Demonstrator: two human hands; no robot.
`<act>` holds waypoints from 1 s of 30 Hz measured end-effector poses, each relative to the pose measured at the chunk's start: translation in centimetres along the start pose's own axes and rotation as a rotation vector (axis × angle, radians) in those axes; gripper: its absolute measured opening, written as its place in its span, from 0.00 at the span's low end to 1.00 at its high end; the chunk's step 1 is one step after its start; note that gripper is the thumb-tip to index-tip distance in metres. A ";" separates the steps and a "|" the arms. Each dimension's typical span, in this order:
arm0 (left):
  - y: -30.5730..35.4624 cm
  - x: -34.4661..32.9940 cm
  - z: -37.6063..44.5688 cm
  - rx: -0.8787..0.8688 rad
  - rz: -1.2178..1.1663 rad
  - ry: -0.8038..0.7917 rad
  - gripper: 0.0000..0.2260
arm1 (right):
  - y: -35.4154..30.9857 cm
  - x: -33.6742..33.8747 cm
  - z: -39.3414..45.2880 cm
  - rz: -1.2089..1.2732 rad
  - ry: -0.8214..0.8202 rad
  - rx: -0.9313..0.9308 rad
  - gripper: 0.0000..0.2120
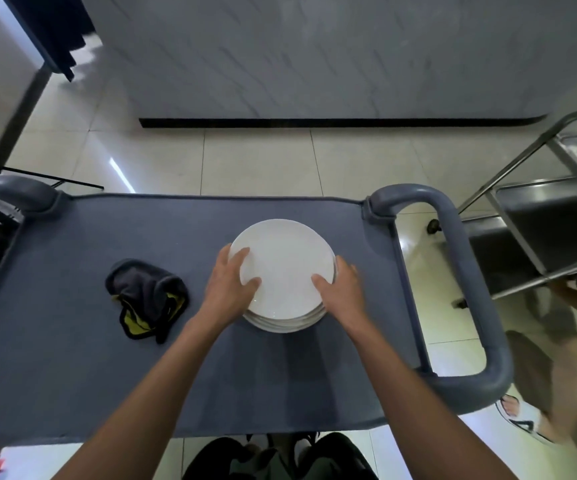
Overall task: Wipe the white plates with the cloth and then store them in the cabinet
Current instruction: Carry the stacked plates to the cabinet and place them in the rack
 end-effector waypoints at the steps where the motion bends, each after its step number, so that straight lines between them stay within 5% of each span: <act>1: 0.0 0.0 0.0 0.003 -0.011 0.004 0.29 | 0.0 0.0 0.0 -0.006 0.001 -0.003 0.19; 12: 0.1 -0.5 0.0 0.048 -0.074 -0.008 0.27 | -0.7 -0.2 -0.7 -0.023 0.058 -0.039 0.21; 30: 0.1 -0.3 0.0 0.034 -0.130 -0.077 0.27 | -1.3 -0.6 -2.2 0.301 0.139 -0.195 0.23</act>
Point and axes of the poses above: each hand's wrist, its own z-axis towards the middle knuckle, its own x-axis out of the back of the hand, y = z × x, the point moved 3 cm from there along z, towards the middle knuckle, and after that the axes turned 14 degrees about y, right-handed, at the moved point
